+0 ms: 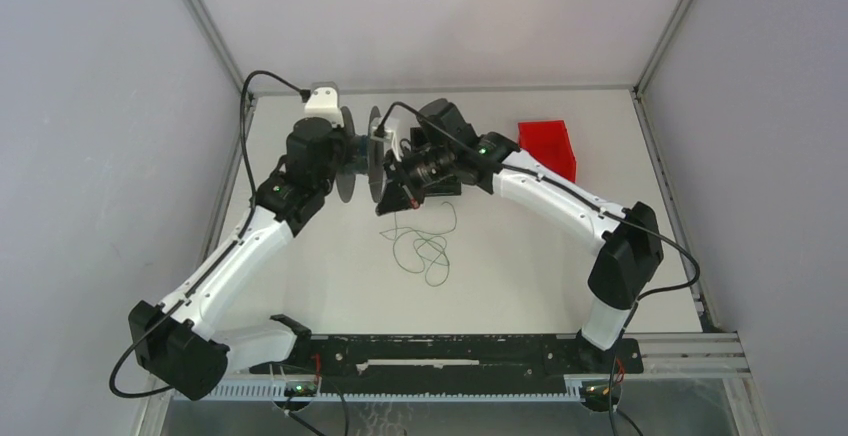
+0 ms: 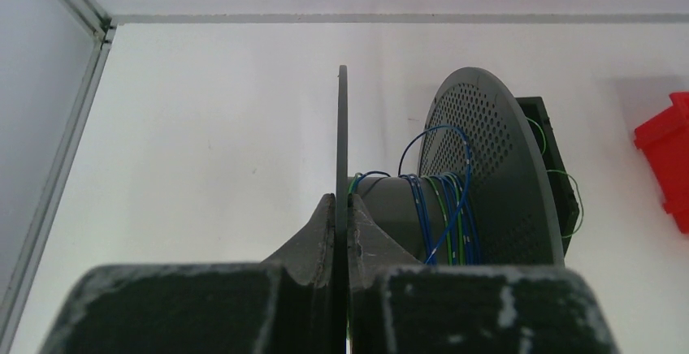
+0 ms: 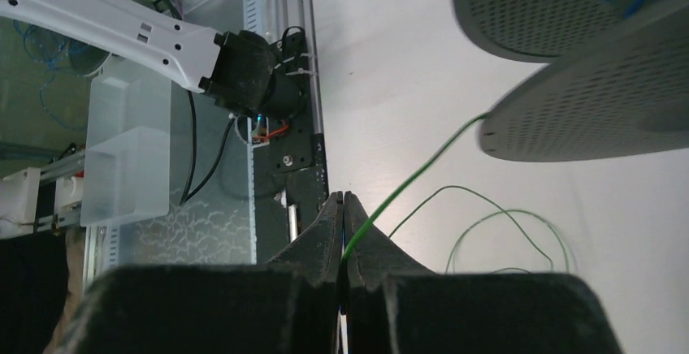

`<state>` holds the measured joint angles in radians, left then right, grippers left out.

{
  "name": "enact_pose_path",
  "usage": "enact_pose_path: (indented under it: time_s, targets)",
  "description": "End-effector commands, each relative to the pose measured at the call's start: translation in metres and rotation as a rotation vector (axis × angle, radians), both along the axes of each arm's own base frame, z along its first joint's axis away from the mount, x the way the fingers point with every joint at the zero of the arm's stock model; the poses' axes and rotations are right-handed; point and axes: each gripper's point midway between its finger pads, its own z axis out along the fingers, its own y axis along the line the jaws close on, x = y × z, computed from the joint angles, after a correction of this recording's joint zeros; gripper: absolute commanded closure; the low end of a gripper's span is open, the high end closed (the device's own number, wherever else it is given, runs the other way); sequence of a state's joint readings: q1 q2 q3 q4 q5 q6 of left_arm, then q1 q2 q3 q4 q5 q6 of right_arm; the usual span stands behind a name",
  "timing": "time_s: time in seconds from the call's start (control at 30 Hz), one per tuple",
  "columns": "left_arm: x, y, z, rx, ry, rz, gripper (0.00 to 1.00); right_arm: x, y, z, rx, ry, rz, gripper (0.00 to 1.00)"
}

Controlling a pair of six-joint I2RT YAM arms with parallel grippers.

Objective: Wrap the cables
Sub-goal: Wrap the cable around the cable reel.

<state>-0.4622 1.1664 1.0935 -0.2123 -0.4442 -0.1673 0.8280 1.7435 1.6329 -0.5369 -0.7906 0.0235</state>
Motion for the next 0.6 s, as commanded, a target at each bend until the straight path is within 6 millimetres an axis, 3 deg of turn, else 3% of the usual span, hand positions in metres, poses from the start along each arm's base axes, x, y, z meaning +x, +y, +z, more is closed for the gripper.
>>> enact_pose_path:
  time_s: [0.0, 0.27, 0.57]
  targets:
    - [0.004, -0.003, 0.031, 0.034, -0.128, -0.025, 1.00, 0.012, -0.011, 0.053, 0.094, -0.062, -0.029, 0.96]
    - [-0.005, -0.033, 0.022, 0.107, -0.126, -0.157, 1.00, 0.035, -0.022, 0.072, 0.124, -0.055, -0.081, 0.93]
    - [-0.014, -0.056, 0.017, 0.159, -0.129, -0.279, 1.00, 0.062, -0.035, 0.077, 0.108, -0.075, -0.152, 0.91]
